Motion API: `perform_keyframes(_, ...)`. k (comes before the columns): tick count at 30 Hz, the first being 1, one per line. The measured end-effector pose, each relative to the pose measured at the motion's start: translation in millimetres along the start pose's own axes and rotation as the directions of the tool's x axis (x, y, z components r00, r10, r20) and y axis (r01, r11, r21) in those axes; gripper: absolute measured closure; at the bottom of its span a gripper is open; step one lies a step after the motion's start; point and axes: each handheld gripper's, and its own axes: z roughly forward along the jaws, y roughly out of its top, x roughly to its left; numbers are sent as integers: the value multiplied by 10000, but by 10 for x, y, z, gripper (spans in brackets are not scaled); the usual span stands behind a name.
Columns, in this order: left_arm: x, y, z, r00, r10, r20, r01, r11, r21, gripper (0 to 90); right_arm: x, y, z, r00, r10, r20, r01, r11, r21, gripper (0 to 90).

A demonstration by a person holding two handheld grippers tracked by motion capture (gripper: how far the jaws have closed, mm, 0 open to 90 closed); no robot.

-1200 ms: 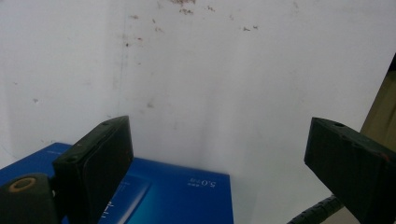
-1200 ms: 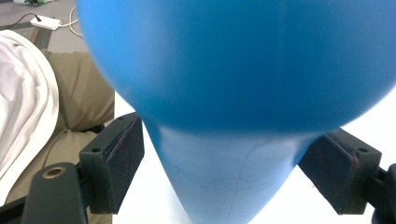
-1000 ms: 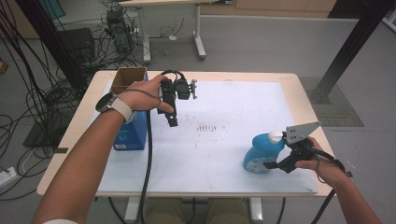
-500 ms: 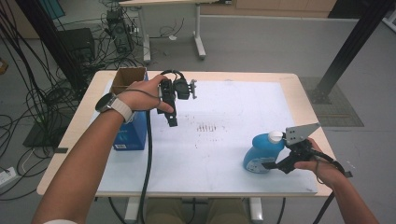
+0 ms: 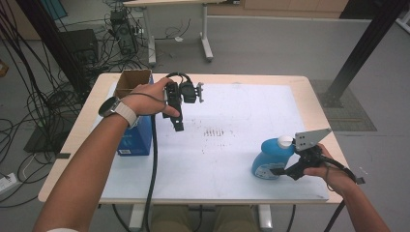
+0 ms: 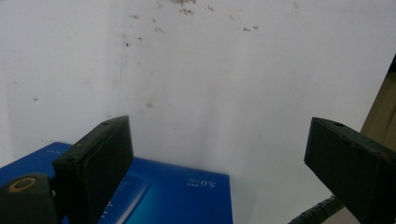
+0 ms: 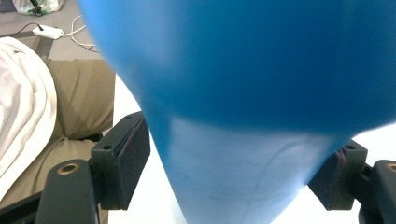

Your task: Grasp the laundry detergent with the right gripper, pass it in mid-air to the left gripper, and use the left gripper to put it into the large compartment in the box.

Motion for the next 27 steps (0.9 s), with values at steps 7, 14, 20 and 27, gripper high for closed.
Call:
perform_keyframes(7,-1,0,-1,10000,-24,7,24,10000,-20,83,8,-12,5,10000,-46,52,46,10000,-46,245)
perform_keyframes(14,1,4,0,10000,25,6,-25,10000,-4,84,8,-15,26,10000,-60,63,61,9999,-94,256)
perform_keyframes(20,6,-9,3,10000,-7,5,7,10000,-2,83,4,-22,44,9999,-87,56,88,9998,-181,280)
perform_keyframes(27,7,-9,4,10000,-8,15,8,10000,-14,84,4,-23,53,9999,-75,80,77,9995,-295,284)
